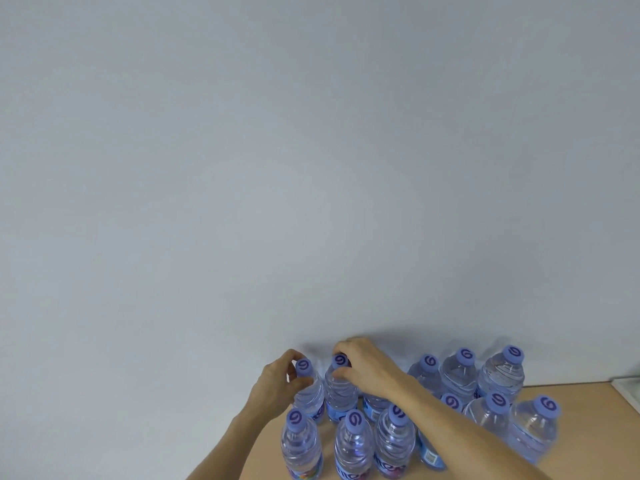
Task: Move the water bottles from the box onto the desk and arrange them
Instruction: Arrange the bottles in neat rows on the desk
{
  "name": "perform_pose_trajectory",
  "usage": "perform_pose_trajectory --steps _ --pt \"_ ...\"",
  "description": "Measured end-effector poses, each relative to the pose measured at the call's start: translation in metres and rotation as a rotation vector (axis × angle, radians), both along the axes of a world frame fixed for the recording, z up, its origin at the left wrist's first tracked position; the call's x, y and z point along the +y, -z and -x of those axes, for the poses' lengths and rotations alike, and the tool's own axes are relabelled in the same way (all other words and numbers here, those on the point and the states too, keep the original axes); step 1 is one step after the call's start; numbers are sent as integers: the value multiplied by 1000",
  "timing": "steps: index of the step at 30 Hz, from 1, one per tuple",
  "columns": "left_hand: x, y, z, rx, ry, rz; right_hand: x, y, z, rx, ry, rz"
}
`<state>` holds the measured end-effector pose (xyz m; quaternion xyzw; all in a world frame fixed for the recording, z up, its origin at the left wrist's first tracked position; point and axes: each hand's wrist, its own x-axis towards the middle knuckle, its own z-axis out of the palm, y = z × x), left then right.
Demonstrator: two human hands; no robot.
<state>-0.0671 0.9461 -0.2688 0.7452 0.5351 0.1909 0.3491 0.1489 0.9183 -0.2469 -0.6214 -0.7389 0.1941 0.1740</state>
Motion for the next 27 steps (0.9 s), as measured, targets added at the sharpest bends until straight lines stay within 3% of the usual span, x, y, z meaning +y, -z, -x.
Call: perform_pose_trajectory --steps 17,20,24,27 --pt "1 -7 -3 43 34 -18 -2 1 -1 15 28 48" --pt "5 -12 -2 180 59 -42 -4 -17 -14 64 -2 136" --pt "4 -27 -5 538 52 -199 -13 -43 -52 69 11 83" --pt "-1 -40 -24 561 37 -390 -21 -51 -88 90 98 24"
